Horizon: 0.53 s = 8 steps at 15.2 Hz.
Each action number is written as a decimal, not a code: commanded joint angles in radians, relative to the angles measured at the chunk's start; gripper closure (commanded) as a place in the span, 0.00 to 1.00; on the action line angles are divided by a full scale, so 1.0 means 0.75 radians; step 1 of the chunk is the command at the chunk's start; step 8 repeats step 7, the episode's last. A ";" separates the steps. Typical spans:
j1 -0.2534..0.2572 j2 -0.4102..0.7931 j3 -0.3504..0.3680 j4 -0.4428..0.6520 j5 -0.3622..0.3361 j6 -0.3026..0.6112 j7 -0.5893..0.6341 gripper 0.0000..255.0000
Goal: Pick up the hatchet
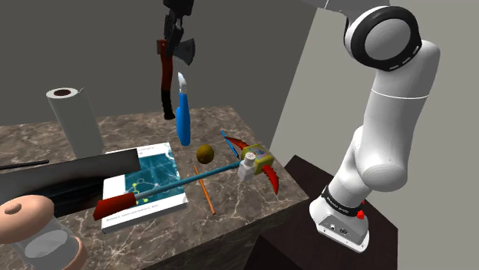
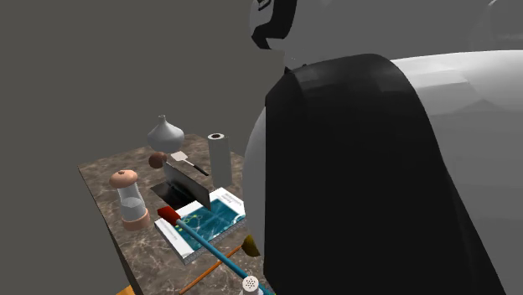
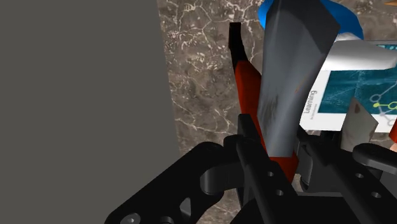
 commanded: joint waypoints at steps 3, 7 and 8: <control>0.000 0.034 0.000 0.127 -0.003 -0.092 0.010 1.00; 0.000 0.058 0.000 0.202 -0.005 -0.143 0.016 1.00; 0.000 0.058 0.000 0.202 -0.005 -0.143 0.016 1.00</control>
